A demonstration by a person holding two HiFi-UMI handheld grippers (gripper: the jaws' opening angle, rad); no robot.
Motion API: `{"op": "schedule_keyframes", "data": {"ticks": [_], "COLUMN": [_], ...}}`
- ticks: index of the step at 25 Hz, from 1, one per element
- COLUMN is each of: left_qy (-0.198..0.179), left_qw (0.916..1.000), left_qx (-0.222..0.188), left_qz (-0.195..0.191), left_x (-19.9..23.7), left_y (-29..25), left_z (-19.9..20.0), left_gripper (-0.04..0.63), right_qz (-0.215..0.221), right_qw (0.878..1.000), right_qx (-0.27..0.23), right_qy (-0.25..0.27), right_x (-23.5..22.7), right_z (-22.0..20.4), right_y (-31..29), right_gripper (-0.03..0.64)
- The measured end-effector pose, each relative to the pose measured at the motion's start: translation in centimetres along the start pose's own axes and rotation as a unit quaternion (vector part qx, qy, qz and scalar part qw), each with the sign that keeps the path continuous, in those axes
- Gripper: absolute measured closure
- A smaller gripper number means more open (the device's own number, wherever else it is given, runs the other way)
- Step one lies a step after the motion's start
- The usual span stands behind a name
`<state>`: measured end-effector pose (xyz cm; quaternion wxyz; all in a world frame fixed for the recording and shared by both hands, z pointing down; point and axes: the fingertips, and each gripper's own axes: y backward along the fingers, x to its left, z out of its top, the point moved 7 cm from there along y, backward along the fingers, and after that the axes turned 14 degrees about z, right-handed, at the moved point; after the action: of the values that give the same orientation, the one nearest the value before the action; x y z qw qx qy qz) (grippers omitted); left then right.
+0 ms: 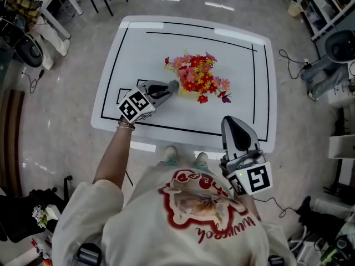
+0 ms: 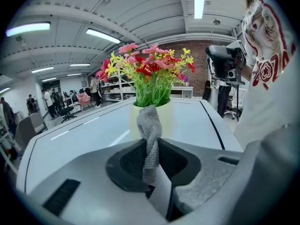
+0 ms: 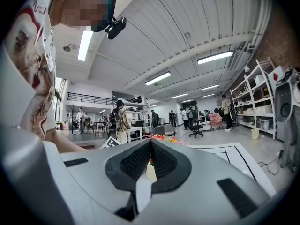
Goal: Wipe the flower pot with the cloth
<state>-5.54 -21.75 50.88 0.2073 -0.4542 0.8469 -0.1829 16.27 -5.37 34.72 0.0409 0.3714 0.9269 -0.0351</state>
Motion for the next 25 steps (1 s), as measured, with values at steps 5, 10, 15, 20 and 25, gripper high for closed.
{"op": "schedule_keyframes", "data": {"ticks": [5, 10, 15, 20, 25], "left_qy": [0.009, 0.016, 0.015, 0.014, 0.013], "left_qw": [0.9995, 0.9984, 0.998, 0.9981, 0.9985], "left_qx": [0.006, 0.013, 0.019, 0.02, 0.014], "left_qz": [0.029, 0.053, 0.058, 0.056, 0.05], "left_x": [-1.0, -1.7, -2.7, -3.8, -4.6], "left_y": [0.1, 0.2, 0.2, 0.1, -0.1], "left_z": [0.2, 0.3, 0.4, 0.5, 1.0], "left_gripper": [0.534, 0.534, 0.534, 0.534, 0.534], "right_qz": [0.01, 0.015, 0.026, 0.034, 0.04], "right_qw": [1.0, 1.0, 1.0, 0.999, 0.999], "right_qx": [0.0, -0.004, -0.008, -0.011, -0.011], "right_qy": [-0.002, -0.016, -0.004, -0.018, -0.002], "right_x": [-1.1, -1.9, -2.5, -2.6, -2.9], "right_z": [0.0, -0.1, -0.1, -0.1, 0.1], "right_y": [1.2, 2.1, 2.5, 2.5, 2.6], "right_gripper": [0.617, 0.617, 0.617, 0.617, 0.617]}}
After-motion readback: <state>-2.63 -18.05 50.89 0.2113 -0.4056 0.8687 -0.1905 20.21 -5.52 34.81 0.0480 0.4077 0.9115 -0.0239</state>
